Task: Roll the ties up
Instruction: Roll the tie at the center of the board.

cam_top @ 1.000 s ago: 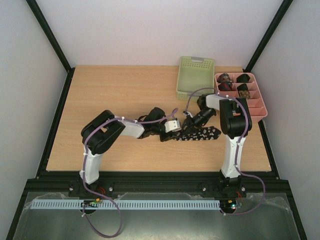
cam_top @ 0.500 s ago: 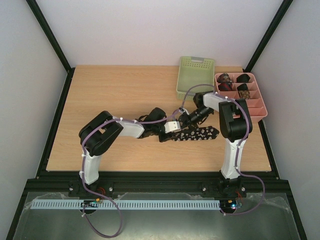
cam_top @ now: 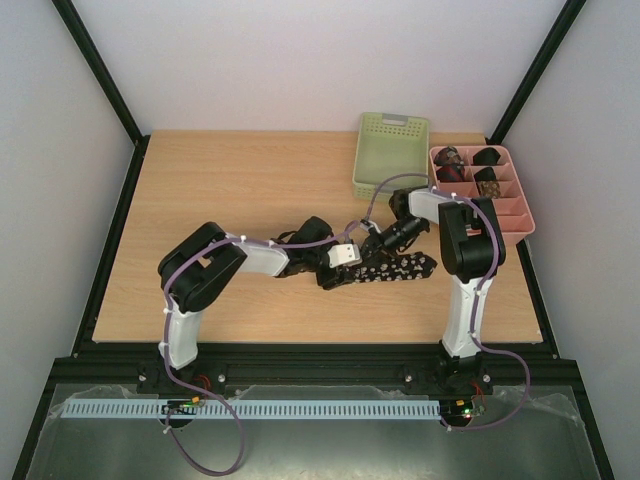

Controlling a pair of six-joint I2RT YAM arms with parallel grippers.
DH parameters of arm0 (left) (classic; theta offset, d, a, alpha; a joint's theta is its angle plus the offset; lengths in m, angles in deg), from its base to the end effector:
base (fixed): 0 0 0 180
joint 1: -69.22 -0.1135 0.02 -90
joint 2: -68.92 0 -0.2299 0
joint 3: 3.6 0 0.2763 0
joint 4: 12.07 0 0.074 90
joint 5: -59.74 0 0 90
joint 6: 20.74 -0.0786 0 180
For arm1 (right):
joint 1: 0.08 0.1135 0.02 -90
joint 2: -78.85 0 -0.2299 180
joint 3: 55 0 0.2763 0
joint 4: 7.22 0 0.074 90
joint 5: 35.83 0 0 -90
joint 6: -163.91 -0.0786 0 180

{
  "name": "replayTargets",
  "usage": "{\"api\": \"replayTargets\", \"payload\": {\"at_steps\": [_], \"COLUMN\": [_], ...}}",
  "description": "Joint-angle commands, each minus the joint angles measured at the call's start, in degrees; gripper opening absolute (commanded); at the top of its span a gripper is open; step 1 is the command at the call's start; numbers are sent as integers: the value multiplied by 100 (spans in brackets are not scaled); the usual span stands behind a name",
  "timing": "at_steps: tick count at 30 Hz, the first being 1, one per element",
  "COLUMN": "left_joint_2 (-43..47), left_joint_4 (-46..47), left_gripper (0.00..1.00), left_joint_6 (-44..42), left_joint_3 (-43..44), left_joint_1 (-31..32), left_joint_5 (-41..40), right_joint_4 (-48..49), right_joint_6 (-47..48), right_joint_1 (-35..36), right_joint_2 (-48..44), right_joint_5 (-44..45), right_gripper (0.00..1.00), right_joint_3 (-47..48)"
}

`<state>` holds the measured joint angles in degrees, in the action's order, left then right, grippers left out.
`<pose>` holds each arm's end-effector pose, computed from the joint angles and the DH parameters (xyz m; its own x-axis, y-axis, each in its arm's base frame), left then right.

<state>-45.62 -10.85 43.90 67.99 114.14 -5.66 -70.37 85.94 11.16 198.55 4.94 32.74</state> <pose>0.2787 -0.3242 0.0375 -0.0567 0.6065 -0.7931 0.9808 0.1822 0.0693 0.3387 0.1280 0.0421 -0.9427 -0.3261 -0.0701 -0.2634 0.5988 0.7563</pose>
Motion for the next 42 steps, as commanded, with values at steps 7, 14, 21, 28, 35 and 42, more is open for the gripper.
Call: {"api": "replayTargets", "payload": {"at_steps": [7, 14, 21, 28, 35, 42], "left_joint_2": [255, -312, -590, -280, -178, -256], "left_joint_4": [180, 487, 587, 52, -421, -557], "left_gripper": [82, 82, 70, 38, 37, 38], "left_joint_6": [363, 810, 640, 163, -68, -194], "left_joint_3": [-185, 351, 568, 76, -209, -142], "left_joint_1": [-36, 69, 108, 118, 119, 152], "left_joint_5": [709, 961, 898, 21, -450, -499], "right_joint_4": [430, 650, 736, 286, -804, -1007], "right_joint_6": [371, 134, 0, 171, 557, 402], "right_joint_1": [-263, -247, -97, -83, -272, -131], "right_joint_2": [39, 140, 282, 231, -110, -201], "right_joint_5": [1931, 1776, 1649, 1206, 315, -520], "right_gripper": [1, 1, 1, 17, 45, 54], "right_joint_3": [-463, -533, -310, 195, 541, 372]}}
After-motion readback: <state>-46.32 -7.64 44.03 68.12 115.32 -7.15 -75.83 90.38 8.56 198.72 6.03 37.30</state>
